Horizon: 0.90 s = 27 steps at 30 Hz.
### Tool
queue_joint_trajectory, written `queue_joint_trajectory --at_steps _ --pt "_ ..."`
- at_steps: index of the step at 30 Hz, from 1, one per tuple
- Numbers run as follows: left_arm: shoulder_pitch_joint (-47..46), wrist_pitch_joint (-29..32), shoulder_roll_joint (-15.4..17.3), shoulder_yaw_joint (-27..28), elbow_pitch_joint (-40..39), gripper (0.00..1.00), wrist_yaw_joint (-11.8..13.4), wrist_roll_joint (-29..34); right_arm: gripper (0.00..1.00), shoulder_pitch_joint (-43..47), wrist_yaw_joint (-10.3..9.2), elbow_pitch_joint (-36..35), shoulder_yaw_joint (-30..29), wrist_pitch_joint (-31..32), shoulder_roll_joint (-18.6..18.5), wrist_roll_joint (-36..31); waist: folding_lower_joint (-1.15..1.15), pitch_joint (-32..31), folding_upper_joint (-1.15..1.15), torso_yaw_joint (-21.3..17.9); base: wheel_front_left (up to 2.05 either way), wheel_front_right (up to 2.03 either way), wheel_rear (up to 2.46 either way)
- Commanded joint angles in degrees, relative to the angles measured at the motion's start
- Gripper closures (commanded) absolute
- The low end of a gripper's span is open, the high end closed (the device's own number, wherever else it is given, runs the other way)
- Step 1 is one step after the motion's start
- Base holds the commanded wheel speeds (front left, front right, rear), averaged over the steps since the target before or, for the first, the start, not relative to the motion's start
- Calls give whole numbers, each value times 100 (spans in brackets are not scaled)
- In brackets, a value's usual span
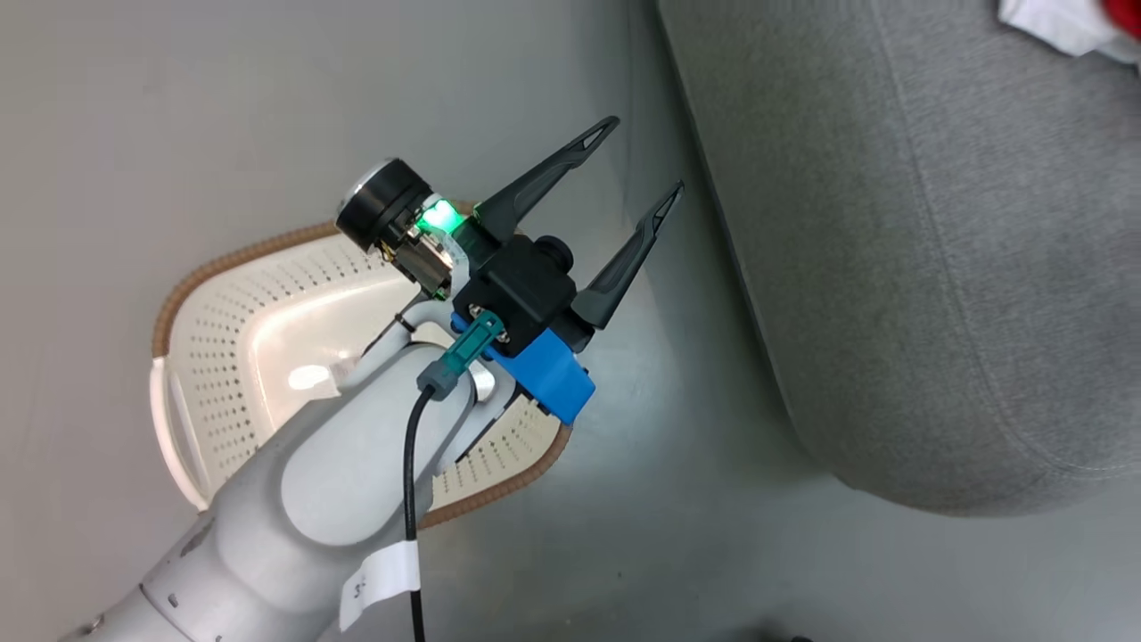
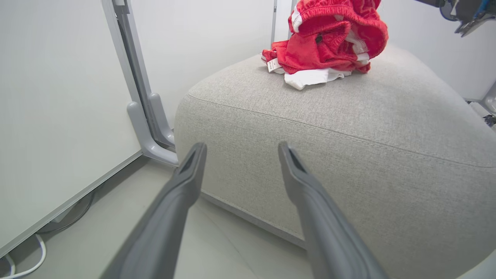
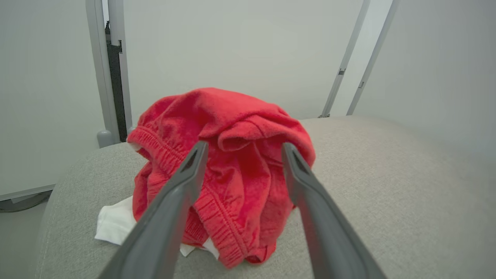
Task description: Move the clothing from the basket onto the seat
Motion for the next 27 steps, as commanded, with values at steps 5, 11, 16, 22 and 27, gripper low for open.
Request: queue_joint_trajectory --at_steps 5,11,16,22,27 --pt "405 -174 -60 269 182 0 188 -242 0 725 1 -759 44 -22 282 -110 0 -912 0 -12 0 0 0" --pt "872 -210 -49 713 74 0 397 -400 0 1225 1 -1300 560 -22 431 -151 0 -1558 0 117 0 0 0" --pt "1272 -212 -32 1152 -191 0 510 -394 0 1533 1 -1497 971 -22 526 -124 0 -1900 0 291 0 0 0" --pt "1860 -214 -60 1837 -450 0 567 -304 0 1908 1 -1710 1482 -22 684 -79 0 -2293 0 547 0 0 0" --pt "2282 -214 -147 2338 -519 0 522 -162 0 2194 1 -1782 1773 -22 752 -17 0 -2561 0 805 0 0 0"
